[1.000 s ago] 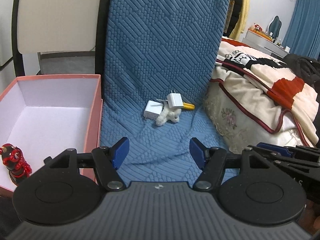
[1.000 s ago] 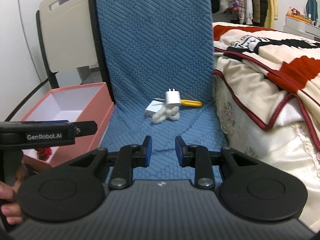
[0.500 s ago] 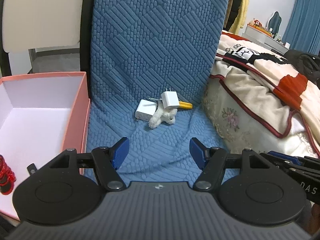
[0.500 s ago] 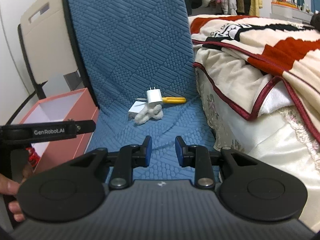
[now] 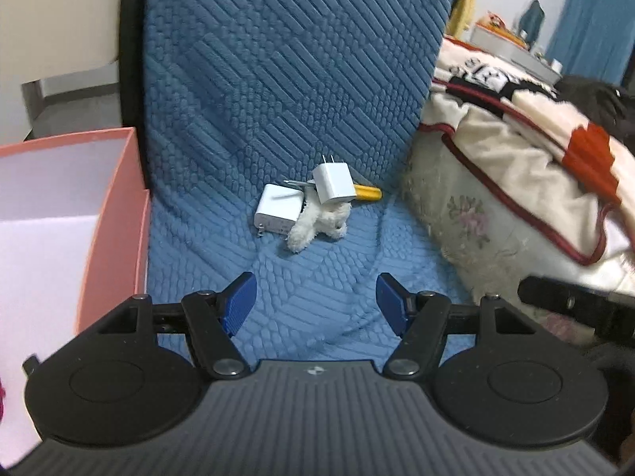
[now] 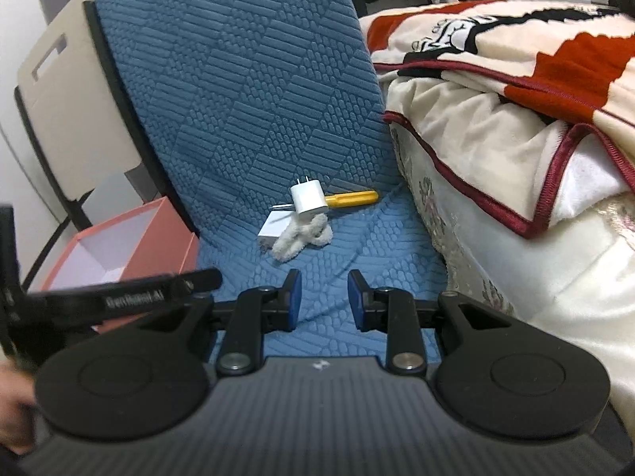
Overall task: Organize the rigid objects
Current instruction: 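Grasp the white plug charger with the right gripper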
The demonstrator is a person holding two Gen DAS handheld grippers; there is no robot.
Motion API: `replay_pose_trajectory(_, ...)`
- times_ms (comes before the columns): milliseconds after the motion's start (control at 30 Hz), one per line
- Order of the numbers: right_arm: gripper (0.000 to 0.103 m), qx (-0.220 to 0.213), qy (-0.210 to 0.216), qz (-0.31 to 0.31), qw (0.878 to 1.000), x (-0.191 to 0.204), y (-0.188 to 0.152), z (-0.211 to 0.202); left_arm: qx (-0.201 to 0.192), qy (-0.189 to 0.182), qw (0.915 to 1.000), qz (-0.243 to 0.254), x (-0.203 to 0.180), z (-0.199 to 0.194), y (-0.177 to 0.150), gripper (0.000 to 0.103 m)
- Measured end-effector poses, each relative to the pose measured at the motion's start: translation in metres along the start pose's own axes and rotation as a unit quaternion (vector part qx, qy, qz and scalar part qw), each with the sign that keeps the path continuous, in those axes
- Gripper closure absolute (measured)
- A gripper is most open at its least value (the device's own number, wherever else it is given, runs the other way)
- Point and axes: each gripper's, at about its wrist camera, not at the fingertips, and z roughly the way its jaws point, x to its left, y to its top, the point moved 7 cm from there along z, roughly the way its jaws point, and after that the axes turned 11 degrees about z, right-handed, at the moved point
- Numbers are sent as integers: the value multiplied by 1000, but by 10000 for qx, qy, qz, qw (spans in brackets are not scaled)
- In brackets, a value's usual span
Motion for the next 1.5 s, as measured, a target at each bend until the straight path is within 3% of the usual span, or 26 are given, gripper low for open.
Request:
replay_pose_trajectory(267,73,474,343,223,9980,5,8,45,-50,-24,9997,229,-3,47,7,32)
replay_pose_trajectory(467,73,544,179,137,9983,7,22,80,148,-40,9998,104,2,87,8,35)
replay_pose_trajectory(533,73,564,139,46,9983,8,27,92,190,-43,9998,54,5,98,9,41)
replay_pose_trajectory(833,72,811,134,-335,9961,16,45,142,325,-163,9982,-473,25,135,13,51)
replay_pose_trajectory(933,59,868,194,-317,9955,16,50,155,379,-134,9981,-460,25,145,15,54)
replay_pose_trajectory(1267,58,1110,188,-629,9916,23,59,200,558,-178,9966,-575,26,172,14,70)
replay_pose_trajectory(1500,55,1184,163,-868,9890,27,60,228,406,-155,9970,-648,29,175,15,85)
